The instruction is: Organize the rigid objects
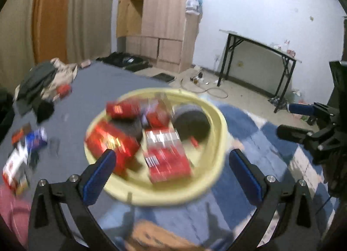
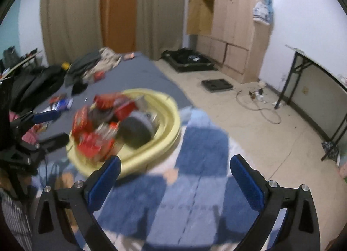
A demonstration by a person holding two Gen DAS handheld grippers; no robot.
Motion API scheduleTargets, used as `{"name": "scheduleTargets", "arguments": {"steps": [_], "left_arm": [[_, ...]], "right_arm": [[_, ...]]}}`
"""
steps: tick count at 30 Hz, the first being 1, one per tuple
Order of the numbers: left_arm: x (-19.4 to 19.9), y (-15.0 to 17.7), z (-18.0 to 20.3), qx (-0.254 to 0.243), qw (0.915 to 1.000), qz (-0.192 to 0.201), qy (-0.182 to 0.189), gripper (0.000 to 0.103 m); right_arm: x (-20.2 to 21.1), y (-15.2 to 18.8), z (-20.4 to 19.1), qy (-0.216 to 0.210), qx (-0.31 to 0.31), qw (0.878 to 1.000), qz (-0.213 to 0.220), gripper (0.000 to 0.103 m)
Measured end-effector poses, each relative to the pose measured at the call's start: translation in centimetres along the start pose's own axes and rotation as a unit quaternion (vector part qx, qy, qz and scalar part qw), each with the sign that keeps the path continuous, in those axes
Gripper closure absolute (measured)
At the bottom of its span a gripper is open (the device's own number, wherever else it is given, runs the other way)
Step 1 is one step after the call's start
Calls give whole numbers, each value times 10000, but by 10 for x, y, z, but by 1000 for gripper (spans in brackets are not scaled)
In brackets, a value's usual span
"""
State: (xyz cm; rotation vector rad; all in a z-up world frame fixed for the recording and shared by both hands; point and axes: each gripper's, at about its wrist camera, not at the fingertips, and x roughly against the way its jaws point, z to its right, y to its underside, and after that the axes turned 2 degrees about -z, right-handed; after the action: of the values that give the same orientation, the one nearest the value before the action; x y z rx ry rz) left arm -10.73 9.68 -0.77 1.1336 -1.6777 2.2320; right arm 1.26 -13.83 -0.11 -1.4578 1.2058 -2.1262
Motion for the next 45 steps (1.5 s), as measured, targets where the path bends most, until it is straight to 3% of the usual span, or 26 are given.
{"name": "scheduleTargets", "arguments": {"steps": [4,6,10,16,21,23,29,45], "left_arm": [[-9,38,21,184,9978,-430,-470,0],[-16,49,23,370,9965,-511,-545,0],[-31,63,31,405,9950,-541,-730,0],[-45,61,28,618,9934,-412,-874,0],[-79,65,17,850,9837,-1187,-1048,0],[-77,61,18,869,9855,-1010,-1055,0],[-89,58,18,768,9832,-1212,-1127,0],[-88,58,21,720,9831,-1212,-1165,0]], "right_arm": [[-10,32,-11,-218,373,9988,-218,0],[-23,34,-9,-109,360,9986,-383,0],[-44,39,4,-392,-256,9986,-265,0],[-87,50,15,471,-214,9937,-991,0],[-88,49,12,384,-271,9946,-924,0],[-90,49,13,381,-279,9947,-917,0],[-95,52,16,408,-279,9944,-930,0],[-98,50,13,442,-273,9944,-925,0]]}}
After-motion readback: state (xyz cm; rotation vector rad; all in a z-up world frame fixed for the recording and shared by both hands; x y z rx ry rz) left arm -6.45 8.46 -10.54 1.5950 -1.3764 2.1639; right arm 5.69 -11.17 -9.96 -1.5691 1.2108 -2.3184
